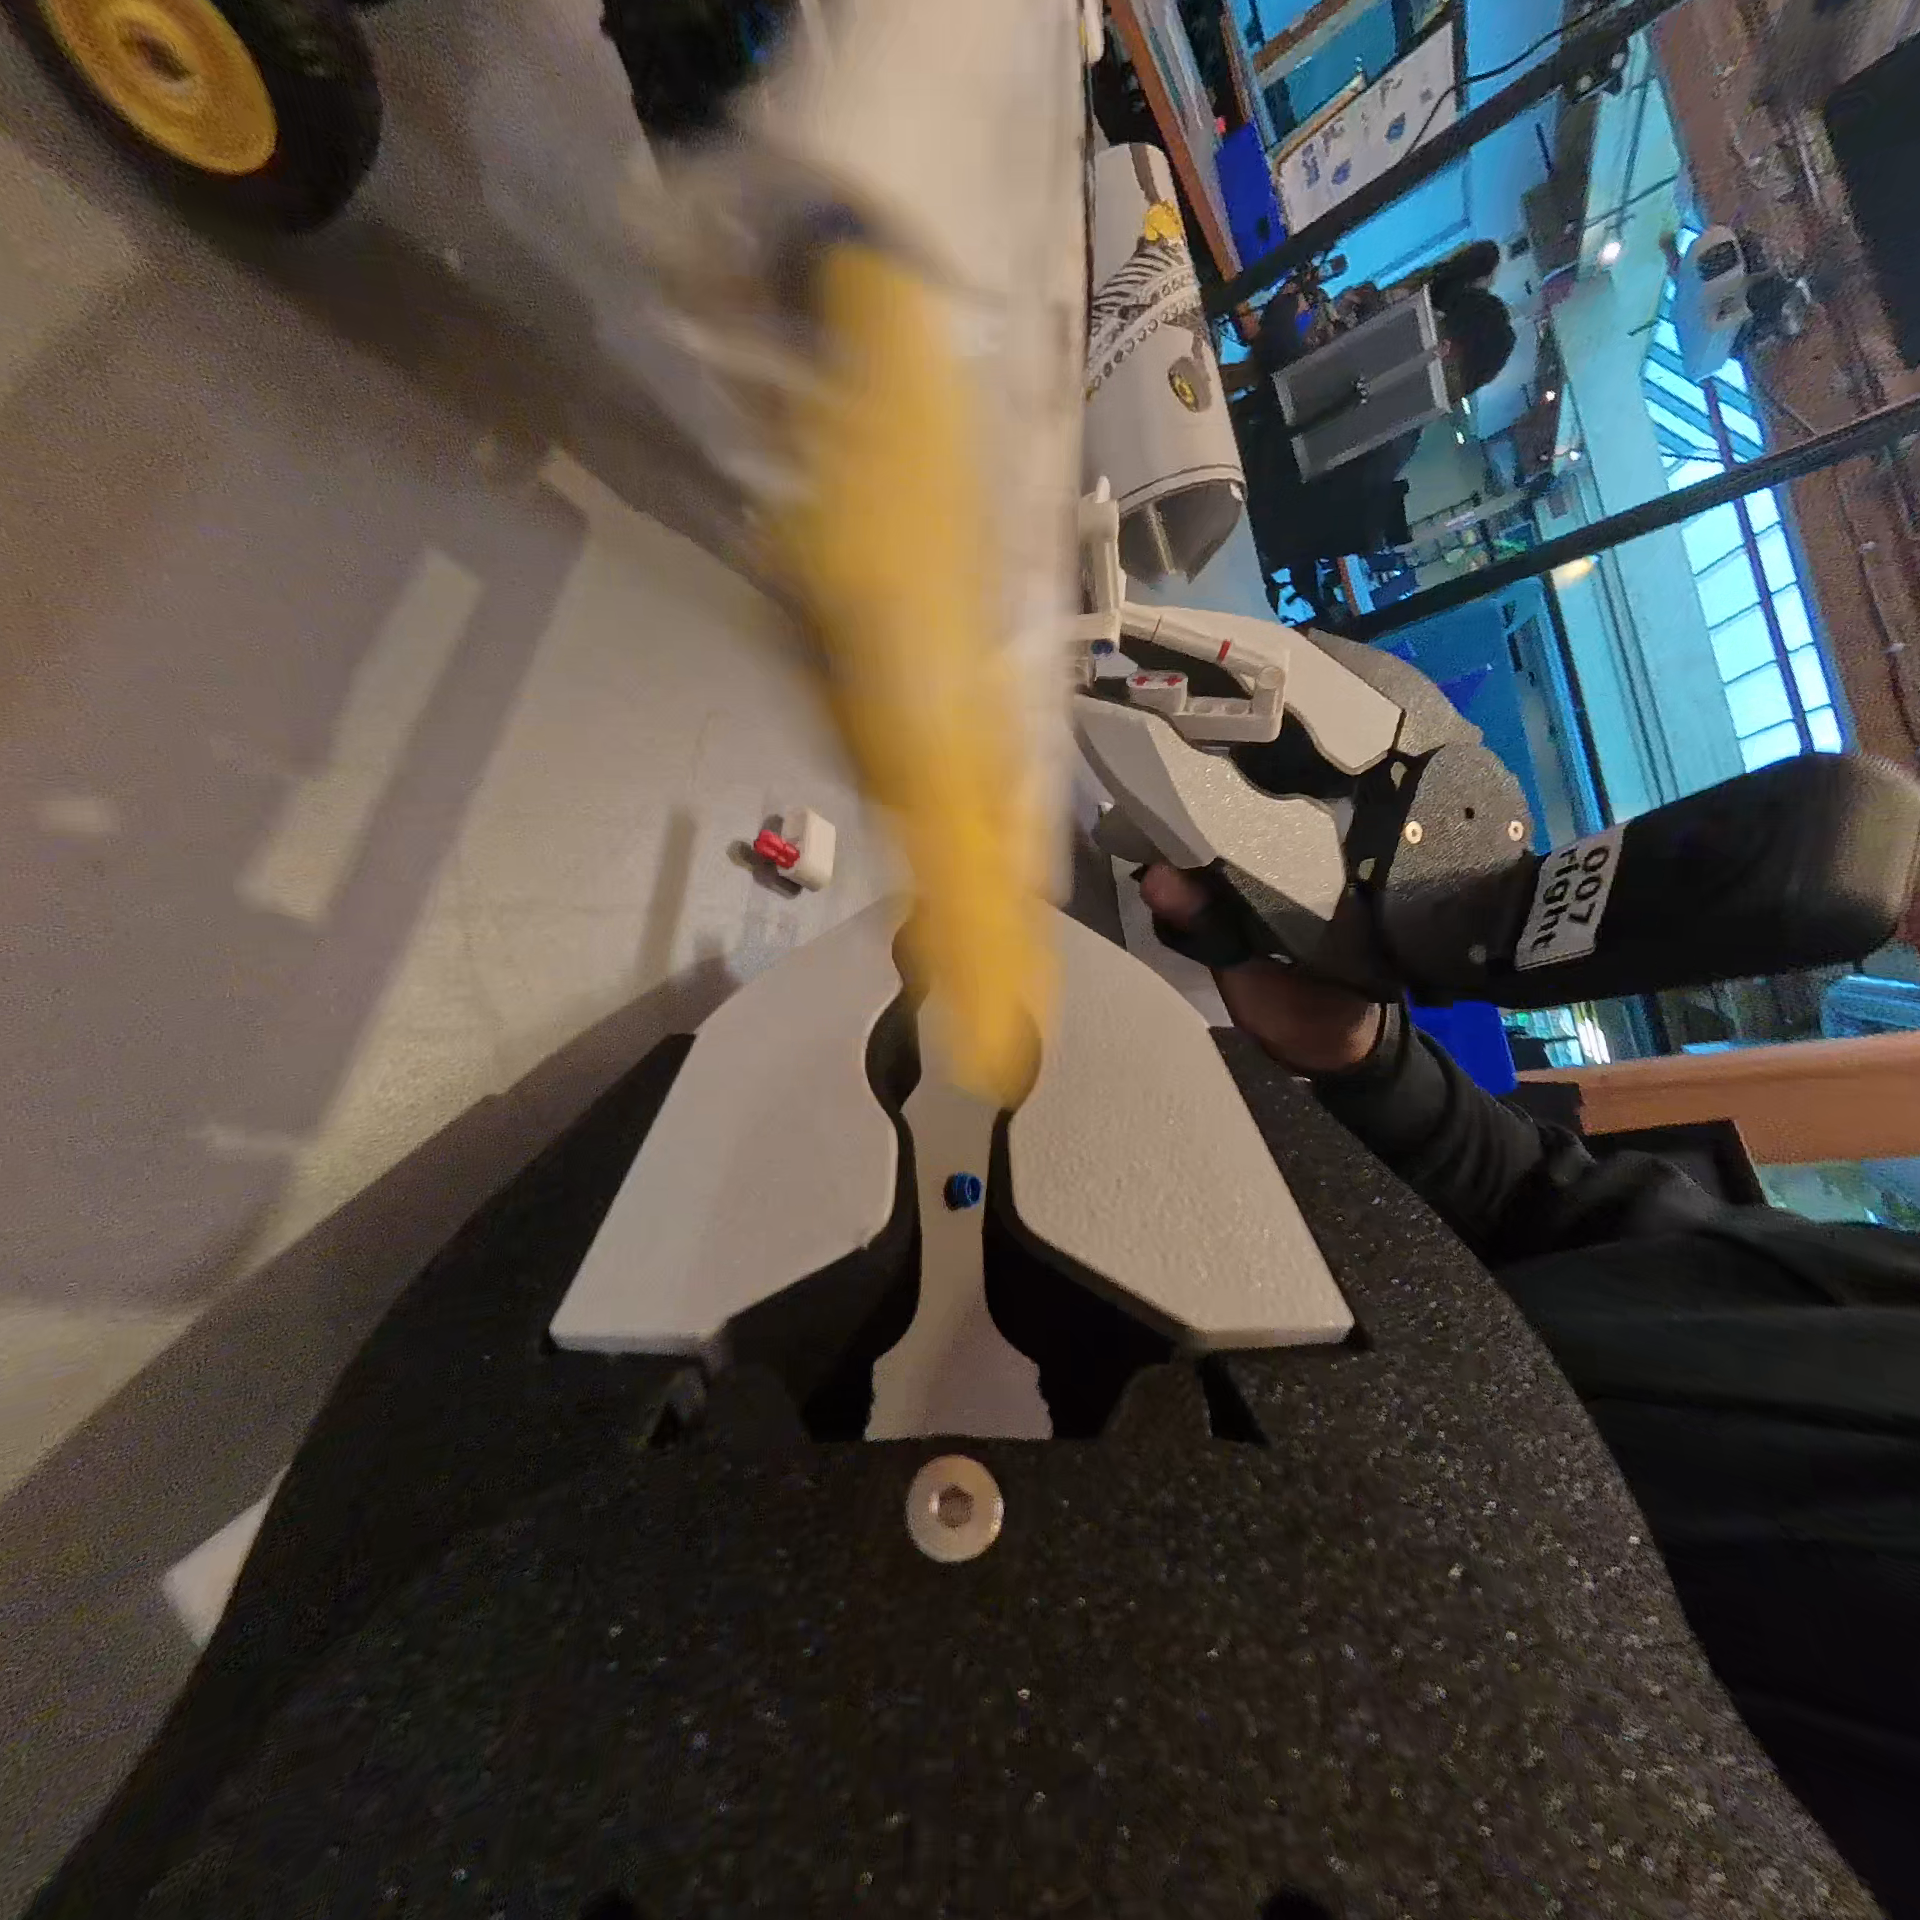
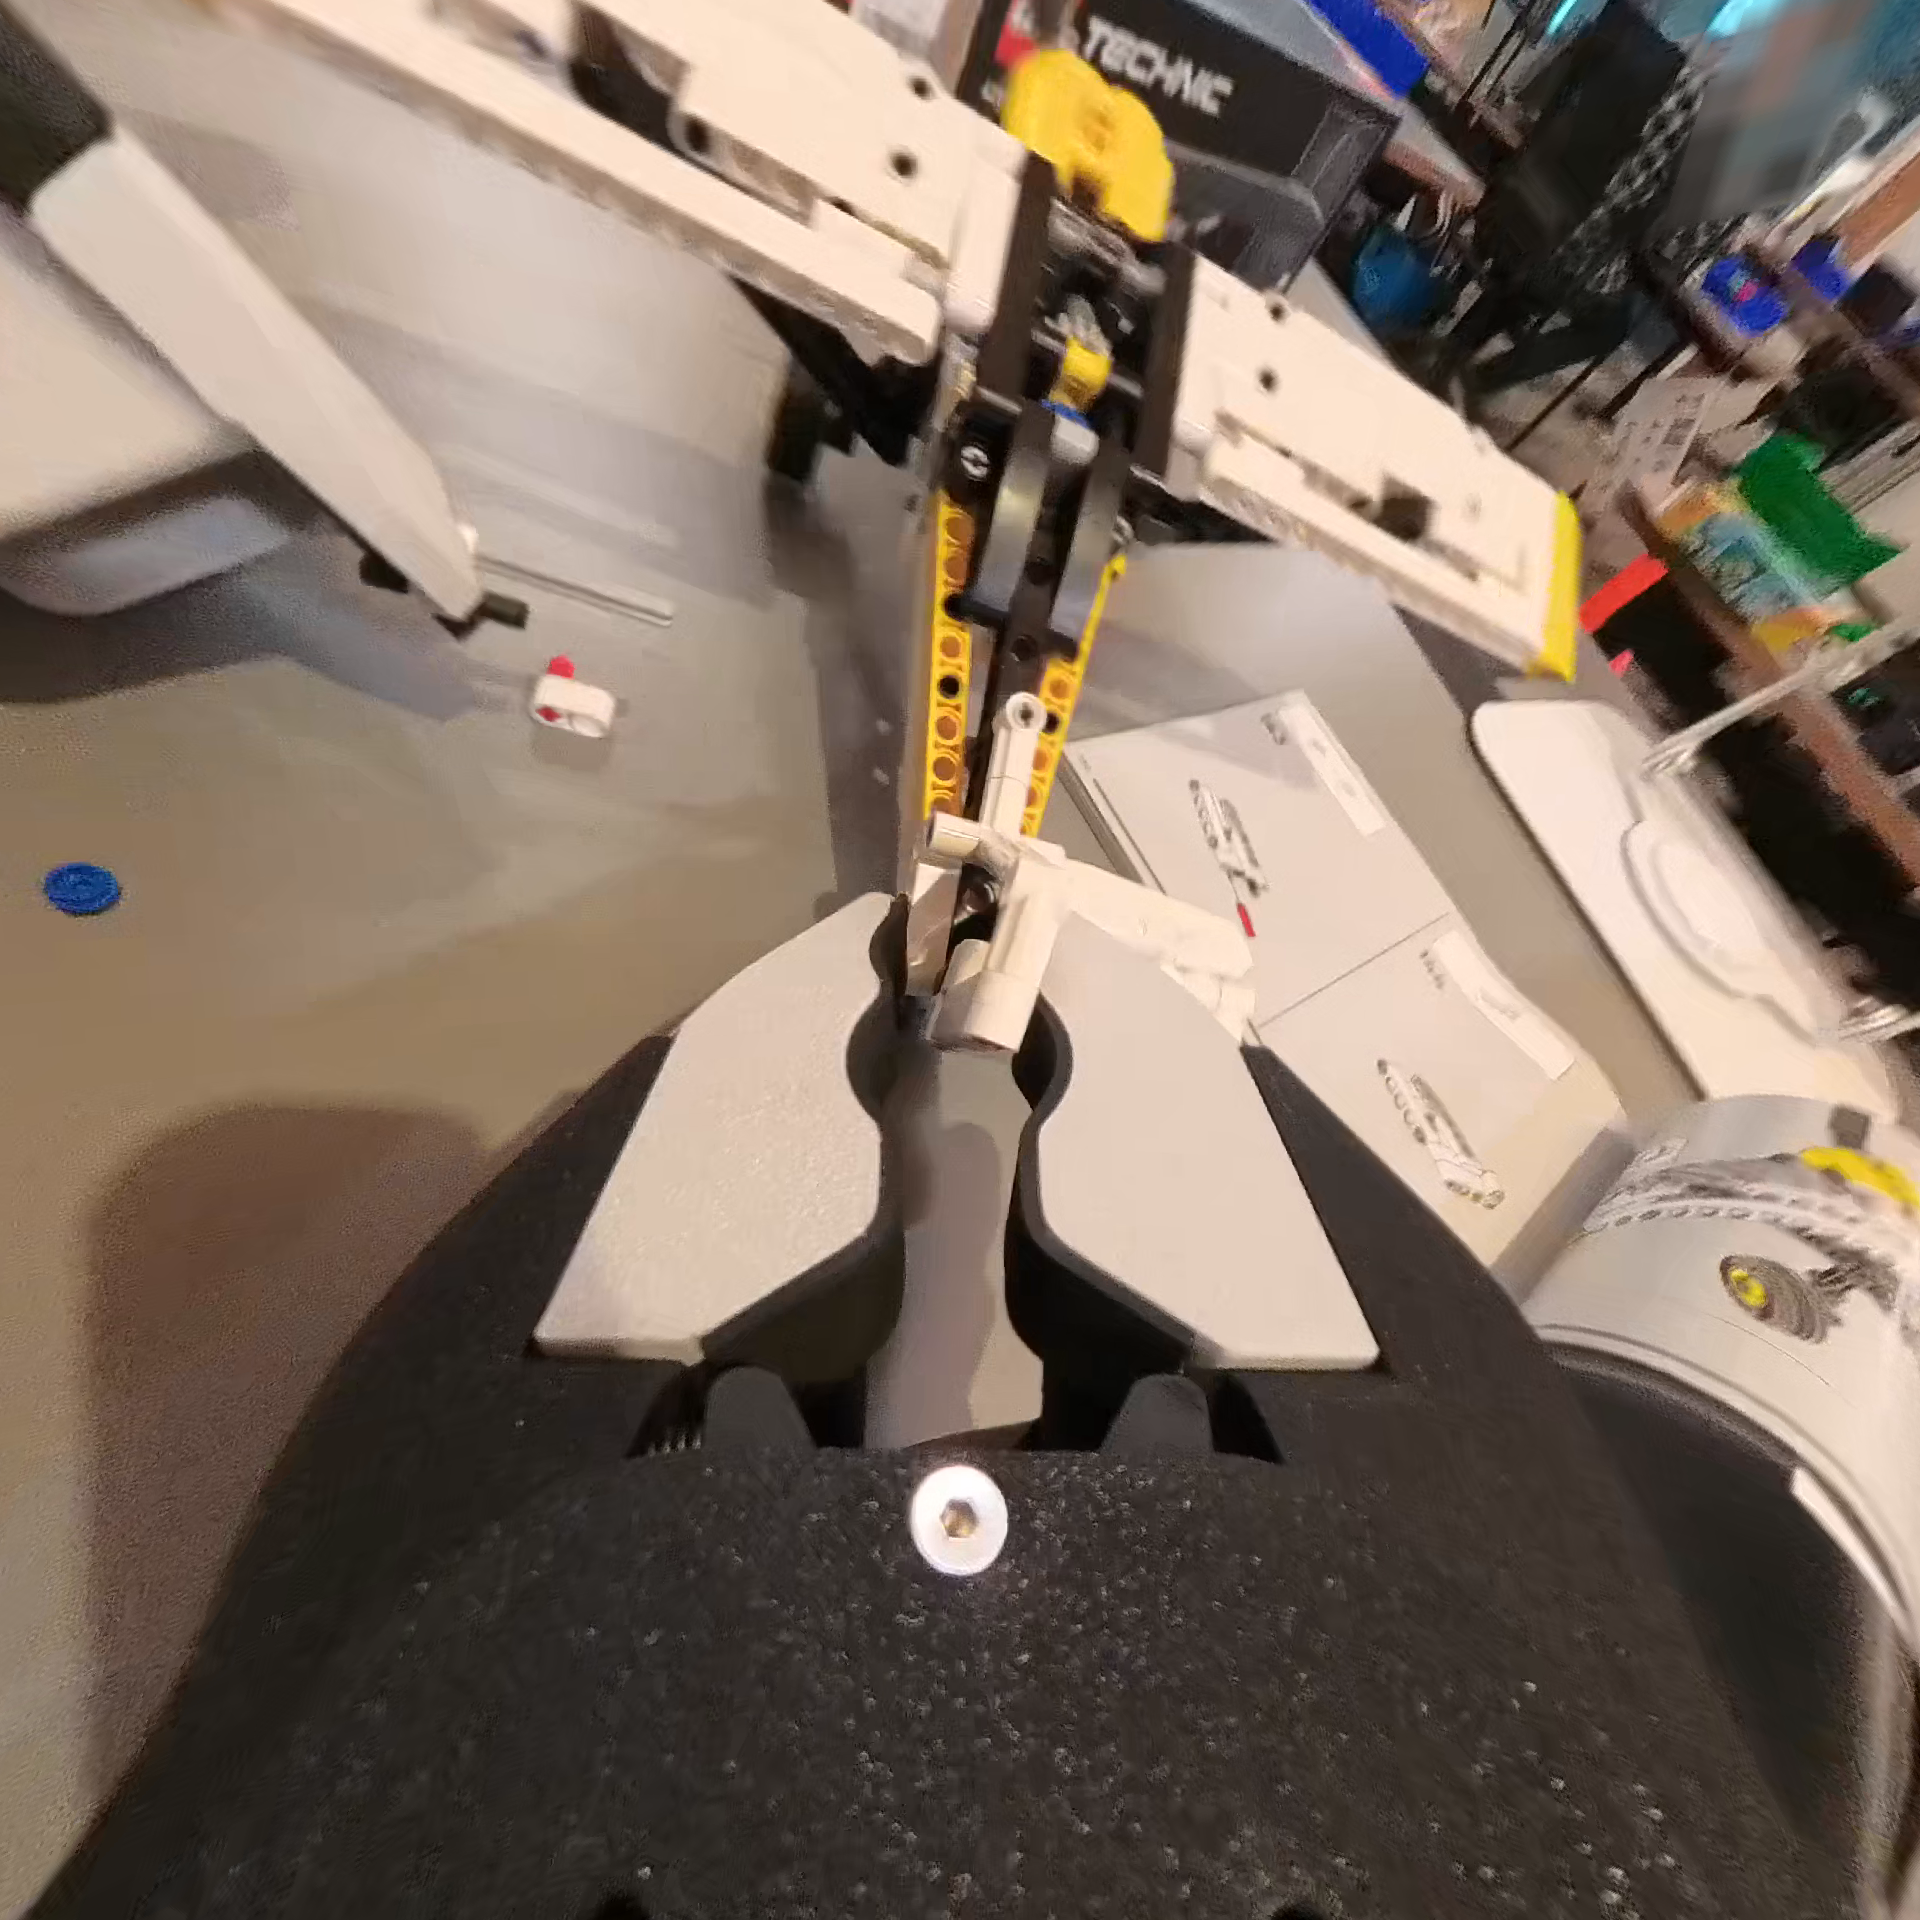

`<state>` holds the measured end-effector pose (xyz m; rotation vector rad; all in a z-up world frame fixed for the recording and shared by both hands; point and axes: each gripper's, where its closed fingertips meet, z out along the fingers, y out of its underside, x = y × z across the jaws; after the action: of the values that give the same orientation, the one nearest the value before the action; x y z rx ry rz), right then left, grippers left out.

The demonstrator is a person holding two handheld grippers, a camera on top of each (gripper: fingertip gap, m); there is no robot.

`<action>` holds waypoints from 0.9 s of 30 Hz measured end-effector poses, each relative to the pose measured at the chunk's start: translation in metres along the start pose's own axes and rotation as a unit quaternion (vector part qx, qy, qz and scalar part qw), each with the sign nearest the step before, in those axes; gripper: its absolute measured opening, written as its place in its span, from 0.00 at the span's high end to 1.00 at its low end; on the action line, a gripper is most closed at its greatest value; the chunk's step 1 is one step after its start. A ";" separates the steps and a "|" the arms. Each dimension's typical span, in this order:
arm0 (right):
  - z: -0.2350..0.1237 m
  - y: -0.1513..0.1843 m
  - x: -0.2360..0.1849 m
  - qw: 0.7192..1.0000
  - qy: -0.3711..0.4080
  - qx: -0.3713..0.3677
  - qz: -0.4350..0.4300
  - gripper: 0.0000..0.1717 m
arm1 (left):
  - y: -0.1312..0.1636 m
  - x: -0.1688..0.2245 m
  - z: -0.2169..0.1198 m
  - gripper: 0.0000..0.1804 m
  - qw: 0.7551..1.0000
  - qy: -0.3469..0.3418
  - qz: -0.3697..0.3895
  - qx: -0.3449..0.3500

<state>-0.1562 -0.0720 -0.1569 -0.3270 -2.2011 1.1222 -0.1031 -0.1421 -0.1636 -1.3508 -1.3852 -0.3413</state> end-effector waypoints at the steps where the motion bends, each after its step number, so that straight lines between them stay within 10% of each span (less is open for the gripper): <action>1: 0.000 -0.002 -0.002 1.000 0.010 0.003 -0.021 0.90 | 0.001 0.001 -0.001 0.95 1.000 0.003 0.006 -0.004; 27: -0.013 -0.008 -0.008 0.999 -0.012 0.025 -0.033 0.82 | 0.003 0.012 0.020 0.96 0.999 0.038 -0.002 -0.036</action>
<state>-0.1417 -0.0722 -0.1483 -0.2187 -2.1840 1.1493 -0.1069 -0.1194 -0.1621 -1.3808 -1.3227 -0.4447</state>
